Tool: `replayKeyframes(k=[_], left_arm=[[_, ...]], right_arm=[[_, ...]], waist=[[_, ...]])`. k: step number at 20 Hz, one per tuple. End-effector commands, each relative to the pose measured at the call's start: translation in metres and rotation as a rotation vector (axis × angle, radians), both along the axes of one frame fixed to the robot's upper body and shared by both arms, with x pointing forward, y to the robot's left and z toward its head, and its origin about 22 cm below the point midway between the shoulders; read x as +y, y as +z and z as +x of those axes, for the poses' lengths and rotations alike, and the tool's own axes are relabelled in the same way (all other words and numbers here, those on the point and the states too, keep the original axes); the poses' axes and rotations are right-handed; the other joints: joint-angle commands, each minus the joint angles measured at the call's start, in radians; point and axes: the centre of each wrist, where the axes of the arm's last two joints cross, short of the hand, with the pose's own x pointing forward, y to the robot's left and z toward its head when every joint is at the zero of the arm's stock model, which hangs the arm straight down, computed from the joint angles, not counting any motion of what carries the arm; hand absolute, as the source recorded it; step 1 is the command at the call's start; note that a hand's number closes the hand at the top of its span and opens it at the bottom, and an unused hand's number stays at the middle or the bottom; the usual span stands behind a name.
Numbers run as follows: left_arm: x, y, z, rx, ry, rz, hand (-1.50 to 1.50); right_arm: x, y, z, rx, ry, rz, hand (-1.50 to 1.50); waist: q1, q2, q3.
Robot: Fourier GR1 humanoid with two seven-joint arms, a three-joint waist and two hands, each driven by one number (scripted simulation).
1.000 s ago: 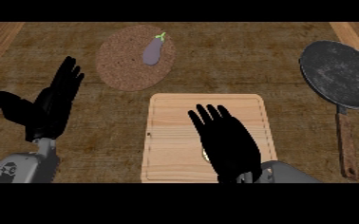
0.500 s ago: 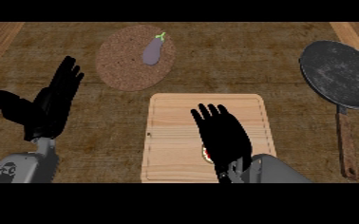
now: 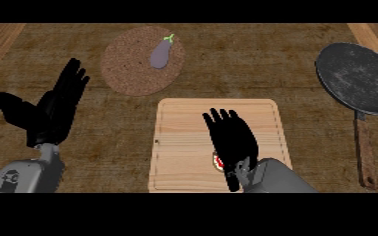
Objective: Pick the cupcake from the cutting board and place it in the pan
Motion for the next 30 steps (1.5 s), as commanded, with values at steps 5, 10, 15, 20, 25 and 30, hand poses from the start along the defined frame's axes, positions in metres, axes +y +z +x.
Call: replayKeyframes(k=[5, 10, 15, 20, 25, 30], left_arm=[[0.011, 0.000, -0.008, 0.006, 0.008, 0.005, 0.00], [0.005, 0.009, -0.008, -0.017, 0.003, 0.007, 0.00], [-0.005, -0.001, -0.002, -0.015, 0.010, -0.008, 0.00], [-0.004, -0.007, -0.003, 0.005, -0.008, 0.009, 0.00], [0.003, -0.002, 0.003, -0.020, 0.000, 0.009, 0.00], [-0.005, 0.001, 0.004, -0.008, -0.011, 0.007, 0.00]], right_arm=[[0.013, -0.027, 0.001, -0.008, 0.088, 0.031, 1.50], [0.012, -0.018, 0.001, -0.012, 0.098, 0.040, 1.50], [-0.005, -0.026, 0.002, -0.022, 0.091, 0.106, 1.50], [-0.010, -0.011, 0.006, -0.218, 0.089, 0.143, 1.50], [-0.065, 0.009, 0.080, -0.235, -0.487, 0.156, 1.50], [-0.068, 0.072, 0.125, -0.536, -0.646, 0.014, 1.50]], waist=[[0.004, 0.000, 0.000], [0.000, -0.001, 0.000], [-0.002, -0.001, 0.000], [-0.002, 0.000, 0.000], [-0.001, 0.012, 0.000], [0.025, 0.007, -0.001]])
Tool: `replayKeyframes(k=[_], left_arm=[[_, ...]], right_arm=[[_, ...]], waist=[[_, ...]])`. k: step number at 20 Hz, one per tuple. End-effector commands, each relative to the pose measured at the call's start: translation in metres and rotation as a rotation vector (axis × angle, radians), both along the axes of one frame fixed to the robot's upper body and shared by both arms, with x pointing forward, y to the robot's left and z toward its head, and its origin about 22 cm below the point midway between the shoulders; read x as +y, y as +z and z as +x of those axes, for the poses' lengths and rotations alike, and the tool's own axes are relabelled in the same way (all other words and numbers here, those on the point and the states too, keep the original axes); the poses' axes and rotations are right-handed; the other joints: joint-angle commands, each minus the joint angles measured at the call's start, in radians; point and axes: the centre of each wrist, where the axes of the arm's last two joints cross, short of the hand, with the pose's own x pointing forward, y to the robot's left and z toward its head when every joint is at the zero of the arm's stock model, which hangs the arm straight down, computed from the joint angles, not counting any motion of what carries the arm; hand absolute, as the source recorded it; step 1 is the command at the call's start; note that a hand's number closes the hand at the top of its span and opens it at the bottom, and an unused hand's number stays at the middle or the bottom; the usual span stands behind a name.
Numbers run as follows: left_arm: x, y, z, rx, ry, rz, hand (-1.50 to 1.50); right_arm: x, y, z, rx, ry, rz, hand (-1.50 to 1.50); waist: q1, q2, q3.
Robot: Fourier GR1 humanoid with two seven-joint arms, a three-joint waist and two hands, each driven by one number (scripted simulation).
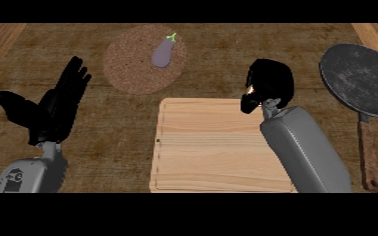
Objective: Pick the cupcake from the cutting board and place it in the pan
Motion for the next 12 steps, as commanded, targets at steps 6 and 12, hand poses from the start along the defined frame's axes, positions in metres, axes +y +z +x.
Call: replayKeyframes(k=[6, 12], left_arm=[[-0.015, 0.000, -0.002, -0.003, 0.000, 0.005, 0.00], [0.008, 0.007, -0.009, -0.005, 0.017, 0.007, 0.00]], right_arm=[[0.012, 0.099, 0.040, -0.346, -0.176, -0.203, 1.50], [-0.002, 0.132, 0.054, -0.372, -0.235, -0.151, 1.50]], waist=[[-0.001, -0.008, 0.000], [-0.005, -0.007, 0.000]])
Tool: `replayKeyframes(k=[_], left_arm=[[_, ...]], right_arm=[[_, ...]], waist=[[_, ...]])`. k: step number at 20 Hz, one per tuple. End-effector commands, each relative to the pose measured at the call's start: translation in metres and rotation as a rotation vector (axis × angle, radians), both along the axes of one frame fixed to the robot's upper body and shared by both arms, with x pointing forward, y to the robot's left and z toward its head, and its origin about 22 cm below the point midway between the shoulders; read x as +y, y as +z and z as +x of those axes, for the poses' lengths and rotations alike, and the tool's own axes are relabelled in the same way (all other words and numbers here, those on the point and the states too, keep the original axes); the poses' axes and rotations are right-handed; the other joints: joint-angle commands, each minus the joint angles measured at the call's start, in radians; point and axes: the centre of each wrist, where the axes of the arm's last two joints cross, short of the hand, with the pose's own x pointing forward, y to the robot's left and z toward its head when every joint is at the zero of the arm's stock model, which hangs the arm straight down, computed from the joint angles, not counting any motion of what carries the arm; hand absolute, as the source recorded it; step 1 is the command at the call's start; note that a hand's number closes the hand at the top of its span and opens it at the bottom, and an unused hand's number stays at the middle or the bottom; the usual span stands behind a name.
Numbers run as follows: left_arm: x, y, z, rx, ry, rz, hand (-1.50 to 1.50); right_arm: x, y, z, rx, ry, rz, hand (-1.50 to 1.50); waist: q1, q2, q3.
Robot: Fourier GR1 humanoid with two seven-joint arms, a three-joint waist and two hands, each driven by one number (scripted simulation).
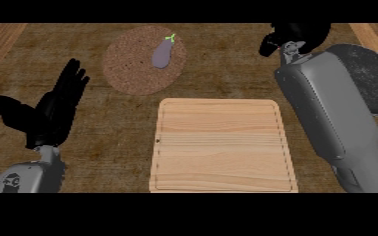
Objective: Pick the cupcake from the cutting board and place it in the pan
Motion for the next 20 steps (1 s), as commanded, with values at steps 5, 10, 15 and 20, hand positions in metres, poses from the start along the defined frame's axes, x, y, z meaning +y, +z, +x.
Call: replayKeyframes(k=[5, 10, 15, 20], left_arm=[[0.005, -0.016, 0.007, 0.005, 0.008, -0.016, 0.00], [0.008, 0.007, 0.009, 0.003, 0.010, -0.014, 0.00], [0.007, 0.010, 0.002, 0.013, 0.004, -0.017, 0.00], [-0.008, 0.000, 0.003, 0.002, 0.007, -0.023, 0.00]], right_arm=[[-0.060, 0.031, 0.016, -0.103, -0.111, 0.057, 1.50], [-0.117, 0.006, 0.016, -0.157, -0.181, 0.088, 1.50], [-0.195, 0.002, 0.001, -0.222, -0.214, 0.107, 1.50], [-0.253, -0.016, -0.006, -0.254, -0.230, 0.139, 1.50]], waist=[[-0.011, 0.002, 0.000], [-0.007, 0.002, 0.001], [-0.008, 0.001, 0.001], [-0.003, 0.003, 0.001]])
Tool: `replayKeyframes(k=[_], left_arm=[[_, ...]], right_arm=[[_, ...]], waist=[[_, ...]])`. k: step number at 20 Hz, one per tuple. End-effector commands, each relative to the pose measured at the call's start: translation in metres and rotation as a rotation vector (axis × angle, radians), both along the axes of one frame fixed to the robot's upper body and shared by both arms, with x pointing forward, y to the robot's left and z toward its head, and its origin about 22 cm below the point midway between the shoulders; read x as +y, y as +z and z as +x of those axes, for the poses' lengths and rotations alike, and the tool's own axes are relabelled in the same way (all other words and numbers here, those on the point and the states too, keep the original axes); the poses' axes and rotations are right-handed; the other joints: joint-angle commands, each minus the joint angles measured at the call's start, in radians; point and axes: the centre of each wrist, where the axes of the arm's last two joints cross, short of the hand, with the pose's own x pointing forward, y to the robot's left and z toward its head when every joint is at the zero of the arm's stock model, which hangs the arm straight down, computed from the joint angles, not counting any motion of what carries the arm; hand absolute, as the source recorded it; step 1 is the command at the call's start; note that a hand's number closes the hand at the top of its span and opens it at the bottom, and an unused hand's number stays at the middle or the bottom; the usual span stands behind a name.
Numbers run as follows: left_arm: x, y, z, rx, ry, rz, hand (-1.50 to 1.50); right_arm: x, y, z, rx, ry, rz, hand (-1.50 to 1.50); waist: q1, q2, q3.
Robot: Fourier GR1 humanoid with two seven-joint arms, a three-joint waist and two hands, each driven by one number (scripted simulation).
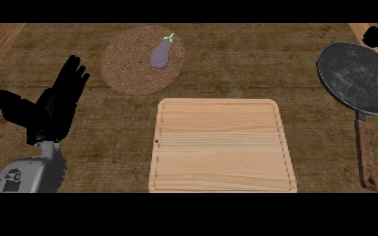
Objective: Pick the cupcake from the cutting board and place it in the pan
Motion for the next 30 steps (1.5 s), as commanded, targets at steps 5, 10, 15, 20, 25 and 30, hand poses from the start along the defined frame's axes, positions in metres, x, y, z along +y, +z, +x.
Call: replayKeyframes(k=[5, 10, 15, 20, 25, 30], left_arm=[[0.000, -0.002, 0.009, 0.007, -0.004, -0.004, 0.00], [-0.017, -0.003, 0.003, -0.010, -0.025, -0.004, 0.00], [-0.011, -0.003, -0.007, -0.007, -0.048, -0.004, 0.00], [-0.007, -0.003, 0.007, -0.023, -0.035, 0.022, 0.00], [-0.007, -0.009, -0.006, -0.005, -0.024, 0.007, 0.00], [0.007, 0.006, 0.000, 0.002, -0.019, -0.007, 0.00]], right_arm=[[-0.075, -0.050, -0.013, 0.014, 0.041, 0.049, 1.50], [-0.086, -0.093, -0.014, 0.034, 0.112, 0.085, 1.50], [-0.097, -0.112, -0.020, 0.151, 0.026, 0.081, 1.50], [-0.109, -0.143, -0.039, 0.122, -0.102, 0.346, -1.50], [-0.123, -0.137, -0.047, 0.108, -0.014, 0.397, -1.50], [-0.131, -0.137, -0.055, -0.176, 0.016, 0.433, -1.50]], waist=[[0.006, 0.003, 0.000], [0.022, 0.008, 0.001], [0.039, 0.011, 0.002], [0.041, 0.020, 0.004], [0.038, 0.013, 0.003], [0.017, 0.007, 0.004]])
